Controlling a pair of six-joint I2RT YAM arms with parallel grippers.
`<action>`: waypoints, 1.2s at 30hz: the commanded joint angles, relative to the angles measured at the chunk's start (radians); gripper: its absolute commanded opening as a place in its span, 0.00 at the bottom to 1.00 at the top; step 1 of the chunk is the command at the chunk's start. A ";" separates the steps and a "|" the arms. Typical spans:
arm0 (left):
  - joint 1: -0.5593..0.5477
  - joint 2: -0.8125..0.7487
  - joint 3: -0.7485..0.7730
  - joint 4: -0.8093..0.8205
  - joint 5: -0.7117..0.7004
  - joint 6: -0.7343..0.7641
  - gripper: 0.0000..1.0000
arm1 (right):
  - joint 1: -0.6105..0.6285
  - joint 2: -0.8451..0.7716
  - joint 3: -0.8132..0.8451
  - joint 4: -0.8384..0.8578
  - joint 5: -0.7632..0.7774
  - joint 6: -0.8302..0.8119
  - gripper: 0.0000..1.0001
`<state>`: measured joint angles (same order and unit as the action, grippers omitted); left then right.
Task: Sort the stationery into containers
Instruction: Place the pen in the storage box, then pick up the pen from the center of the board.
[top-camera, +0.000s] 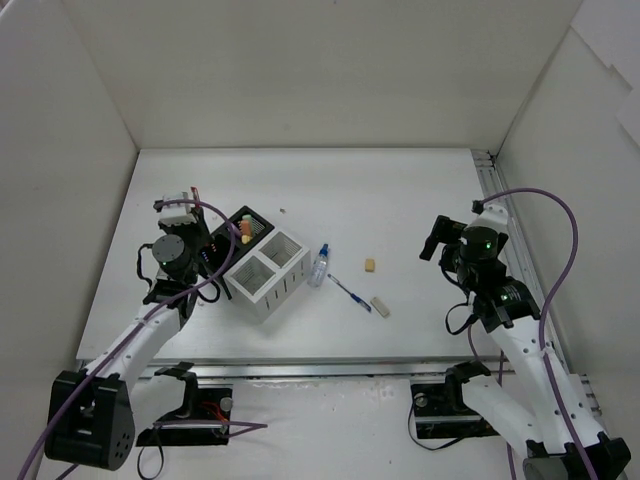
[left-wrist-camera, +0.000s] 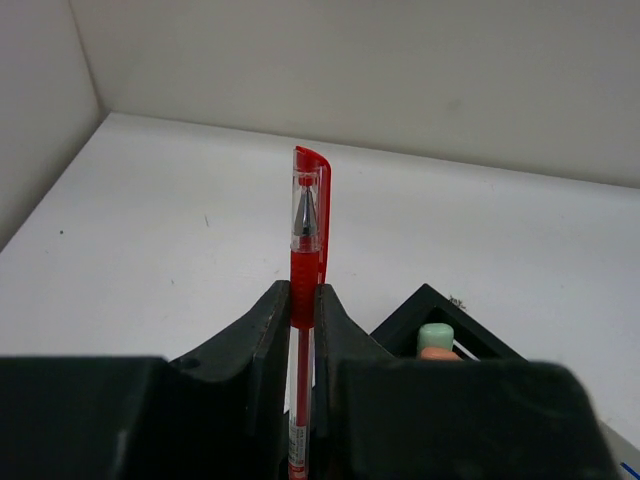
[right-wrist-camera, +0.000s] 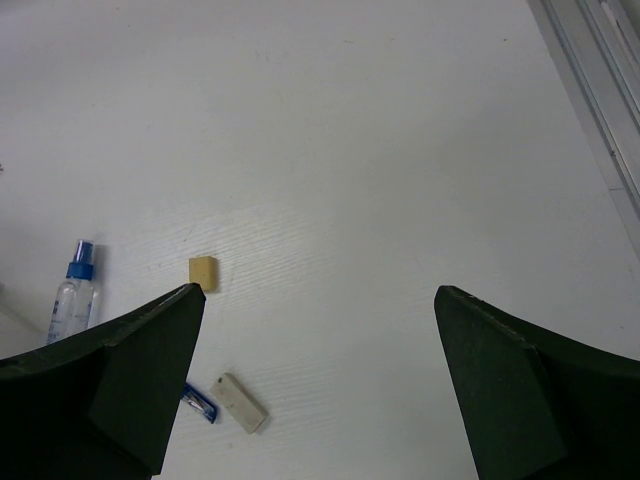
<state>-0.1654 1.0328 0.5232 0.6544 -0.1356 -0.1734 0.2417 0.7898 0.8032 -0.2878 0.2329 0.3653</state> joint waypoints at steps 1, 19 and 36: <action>0.023 0.042 -0.020 0.218 0.054 -0.075 0.00 | -0.005 0.023 0.004 0.082 -0.027 -0.014 0.98; -0.023 -0.307 -0.138 -0.027 0.076 -0.184 0.81 | 0.154 0.086 -0.009 0.087 -0.203 -0.239 0.98; -0.062 -0.444 0.073 -0.512 0.379 -0.218 1.00 | 0.442 0.687 0.139 0.016 -0.277 -0.356 0.81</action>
<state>-0.2207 0.5808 0.5224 0.1619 0.1402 -0.4015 0.6819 1.4437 0.8875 -0.2523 -0.0216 0.0399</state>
